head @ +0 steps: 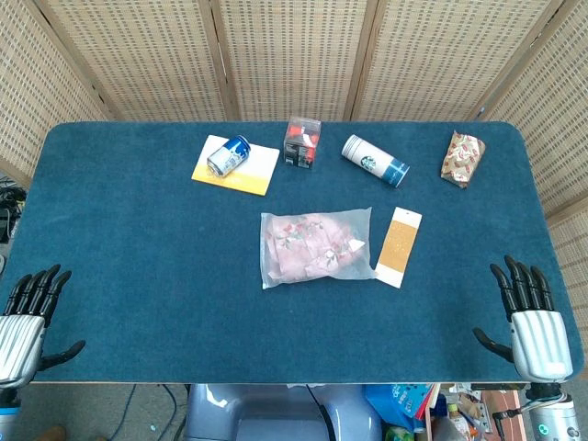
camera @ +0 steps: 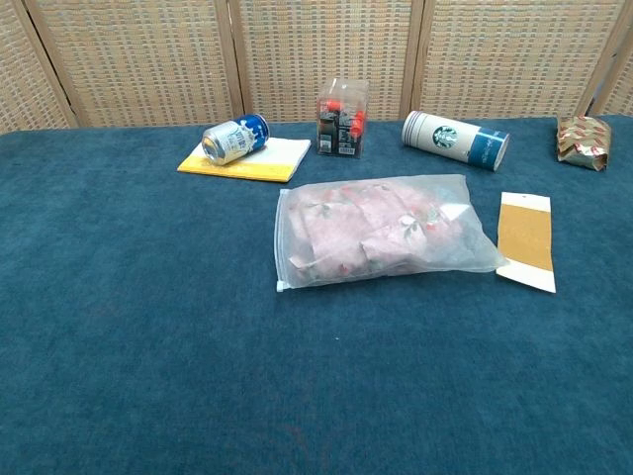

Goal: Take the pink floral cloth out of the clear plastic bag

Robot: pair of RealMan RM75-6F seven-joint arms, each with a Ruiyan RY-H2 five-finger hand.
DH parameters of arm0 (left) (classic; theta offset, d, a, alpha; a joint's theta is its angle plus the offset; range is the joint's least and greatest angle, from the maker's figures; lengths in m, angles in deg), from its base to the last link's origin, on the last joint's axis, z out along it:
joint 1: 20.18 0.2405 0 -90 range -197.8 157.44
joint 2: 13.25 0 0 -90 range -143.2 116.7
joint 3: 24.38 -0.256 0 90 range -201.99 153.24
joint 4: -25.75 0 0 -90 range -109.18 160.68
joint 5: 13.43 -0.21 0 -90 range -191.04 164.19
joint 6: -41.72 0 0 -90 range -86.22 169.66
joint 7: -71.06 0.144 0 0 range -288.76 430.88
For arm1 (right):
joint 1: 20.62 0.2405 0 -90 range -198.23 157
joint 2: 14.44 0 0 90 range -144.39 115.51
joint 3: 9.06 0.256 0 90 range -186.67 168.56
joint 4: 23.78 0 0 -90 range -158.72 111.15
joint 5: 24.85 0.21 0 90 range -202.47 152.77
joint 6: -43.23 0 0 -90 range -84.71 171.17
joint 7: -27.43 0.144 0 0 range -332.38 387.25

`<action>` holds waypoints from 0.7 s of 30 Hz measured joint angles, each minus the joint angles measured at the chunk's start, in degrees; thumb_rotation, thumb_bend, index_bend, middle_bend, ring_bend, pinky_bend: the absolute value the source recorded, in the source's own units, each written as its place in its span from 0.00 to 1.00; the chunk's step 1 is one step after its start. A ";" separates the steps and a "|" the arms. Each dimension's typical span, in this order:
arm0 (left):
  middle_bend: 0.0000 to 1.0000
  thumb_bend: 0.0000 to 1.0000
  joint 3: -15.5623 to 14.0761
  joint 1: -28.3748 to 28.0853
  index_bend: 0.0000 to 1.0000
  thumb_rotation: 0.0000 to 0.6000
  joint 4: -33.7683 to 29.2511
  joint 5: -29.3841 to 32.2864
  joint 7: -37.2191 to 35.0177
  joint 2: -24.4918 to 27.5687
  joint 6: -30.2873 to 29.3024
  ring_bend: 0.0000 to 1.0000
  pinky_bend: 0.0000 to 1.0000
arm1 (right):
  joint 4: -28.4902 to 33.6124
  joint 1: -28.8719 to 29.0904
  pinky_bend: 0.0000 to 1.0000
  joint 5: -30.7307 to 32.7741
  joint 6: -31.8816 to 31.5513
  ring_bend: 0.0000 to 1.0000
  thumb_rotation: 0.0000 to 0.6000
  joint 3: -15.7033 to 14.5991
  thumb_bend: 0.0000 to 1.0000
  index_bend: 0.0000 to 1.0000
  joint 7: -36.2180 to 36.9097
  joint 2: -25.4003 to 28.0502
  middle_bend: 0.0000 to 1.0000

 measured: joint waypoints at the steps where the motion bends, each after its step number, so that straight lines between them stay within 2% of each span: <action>1: 0.00 0.12 0.00 -0.01 0.00 1.00 -0.01 0.00 0.00 0.01 0.02 0.00 0.00 | 0.01 0.00 0.00 0.08 0.04 0.00 1.00 0.02 0.00 0.00 -0.05 -0.01 0.00; 14: 0.00 0.12 0.45 0.14 0.00 1.00 0.31 0.20 -0.44 -0.10 -0.56 0.00 0.00 | 0.45 1.39 0.00 0.29 2.82 0.00 1.00 -0.03 0.00 0.00 0.55 0.14 0.00; 17: 0.00 0.12 0.85 -0.05 0.00 1.00 0.55 0.78 -0.36 -0.40 -0.42 0.00 0.00 | 0.89 3.38 0.00 0.37 5.86 0.00 1.00 0.48 0.00 0.00 0.42 0.52 0.00; 21: 0.00 0.11 1.46 -0.52 0.00 1.00 0.74 1.90 0.25 -0.89 0.29 0.00 0.00 | 2.35 8.53 0.00 1.92 13.28 0.00 1.00 2.68 0.00 0.00 -0.77 1.30 0.00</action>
